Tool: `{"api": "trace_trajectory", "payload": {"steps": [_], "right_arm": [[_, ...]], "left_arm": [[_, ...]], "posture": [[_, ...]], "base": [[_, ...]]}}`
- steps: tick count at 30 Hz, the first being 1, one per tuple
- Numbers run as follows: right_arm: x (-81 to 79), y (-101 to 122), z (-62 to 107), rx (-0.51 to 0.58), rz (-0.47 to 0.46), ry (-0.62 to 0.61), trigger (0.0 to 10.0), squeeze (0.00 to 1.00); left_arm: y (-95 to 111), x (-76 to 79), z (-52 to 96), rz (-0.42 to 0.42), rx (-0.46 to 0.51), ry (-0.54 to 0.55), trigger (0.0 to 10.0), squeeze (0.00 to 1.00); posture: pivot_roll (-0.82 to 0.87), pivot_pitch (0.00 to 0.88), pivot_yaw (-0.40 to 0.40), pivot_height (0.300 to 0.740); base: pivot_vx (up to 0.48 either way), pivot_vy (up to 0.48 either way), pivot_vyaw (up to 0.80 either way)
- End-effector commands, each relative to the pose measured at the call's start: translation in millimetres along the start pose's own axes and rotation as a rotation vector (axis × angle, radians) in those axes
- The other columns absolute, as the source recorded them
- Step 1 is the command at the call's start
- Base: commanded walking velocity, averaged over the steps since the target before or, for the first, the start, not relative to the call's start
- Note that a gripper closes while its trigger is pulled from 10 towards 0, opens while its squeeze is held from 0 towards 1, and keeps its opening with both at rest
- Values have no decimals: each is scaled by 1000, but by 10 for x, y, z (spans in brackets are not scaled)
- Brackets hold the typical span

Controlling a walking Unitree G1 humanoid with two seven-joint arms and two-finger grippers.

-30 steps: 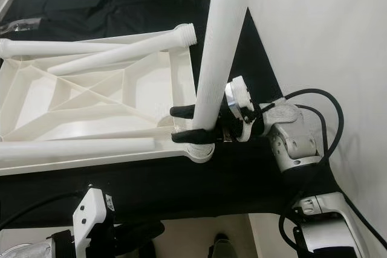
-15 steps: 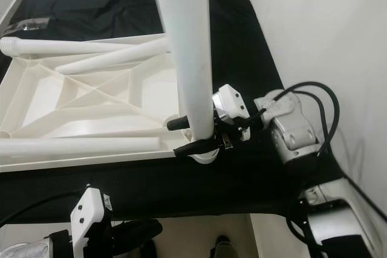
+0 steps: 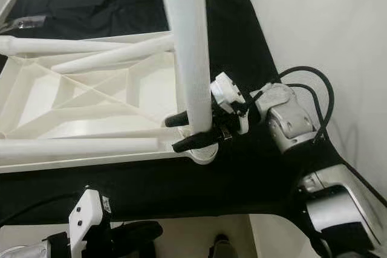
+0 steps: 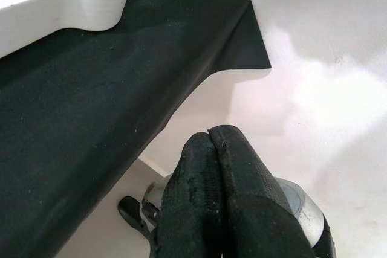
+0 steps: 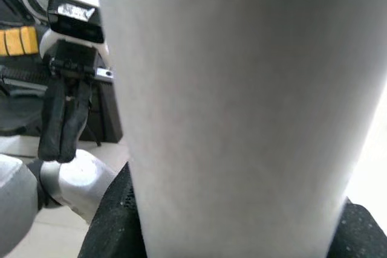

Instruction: Building children table

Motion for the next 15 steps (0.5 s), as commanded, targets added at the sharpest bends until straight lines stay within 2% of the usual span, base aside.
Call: {"api": "trace_trajectory", "payload": {"steps": [1,9,12,15], "right_arm": [[-209,-508,-147,-25,-250,56,10000,0],[-311,-598,-171,-11,-251,62,10000,0],[-415,-713,-178,-64,-220,82,10000,0],[-448,-746,-181,-78,-214,90,10000,0]], "left_arm": [[-40,35,35,11,-29,-6,10000,0],[-37,30,36,13,-30,-7,10000,0],[-35,20,33,12,-31,-7,10000,0],[-35,16,33,11,-32,-7,10000,0]], "posture": [[90,378,95,740],[90,380,98,740],[90,380,104,740],[90,380,104,740]], "base": [[0,0,0],[0,0,0],[0,0,0],[0,0,0]]}}
Point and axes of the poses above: a point about 5 cm out from each wrist's last joint towards the gripper, its own z axis pointing back from the gripper into the wrist, its own y axis along the axis of the wrist's last joint, x = y × z, the point moved 6 cm from there along -z, pointing out of the wrist towards the gripper, and after that the axes turned 3 degrees about z, right-handed, at the moved point
